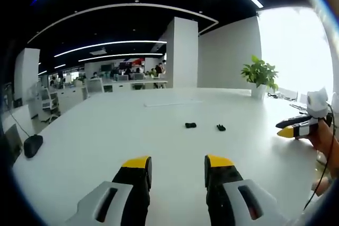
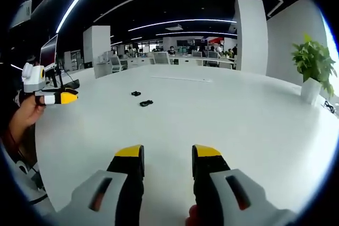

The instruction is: Snap the two parts of the plastic buckle together until the buckle closes and remains connected.

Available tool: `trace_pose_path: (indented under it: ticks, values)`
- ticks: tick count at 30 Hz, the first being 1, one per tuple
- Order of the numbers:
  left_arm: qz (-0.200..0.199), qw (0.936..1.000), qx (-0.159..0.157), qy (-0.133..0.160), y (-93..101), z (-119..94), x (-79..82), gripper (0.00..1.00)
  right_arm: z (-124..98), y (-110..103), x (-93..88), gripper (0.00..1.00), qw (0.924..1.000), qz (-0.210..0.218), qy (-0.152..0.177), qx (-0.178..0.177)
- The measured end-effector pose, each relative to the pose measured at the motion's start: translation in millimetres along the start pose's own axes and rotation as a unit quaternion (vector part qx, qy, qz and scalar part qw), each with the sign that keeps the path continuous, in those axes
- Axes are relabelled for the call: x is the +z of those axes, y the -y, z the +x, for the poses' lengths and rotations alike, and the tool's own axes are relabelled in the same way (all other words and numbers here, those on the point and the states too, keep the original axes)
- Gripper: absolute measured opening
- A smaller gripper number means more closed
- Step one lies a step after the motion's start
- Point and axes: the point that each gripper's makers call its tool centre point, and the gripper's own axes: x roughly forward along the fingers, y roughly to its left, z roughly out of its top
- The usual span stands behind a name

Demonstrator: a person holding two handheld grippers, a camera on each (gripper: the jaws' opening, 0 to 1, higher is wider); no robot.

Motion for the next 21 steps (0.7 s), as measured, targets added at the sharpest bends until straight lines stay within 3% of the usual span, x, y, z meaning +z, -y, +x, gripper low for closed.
trace_pose_path:
  ticks: [21]
  values:
    - [-0.007, 0.9999, -0.002, 0.011, -4.3, 2.0, 4.5, 0.4, 6.2, -3.3, 5.1, 0.36, 0.9998, -0.018, -0.006, 0.002]
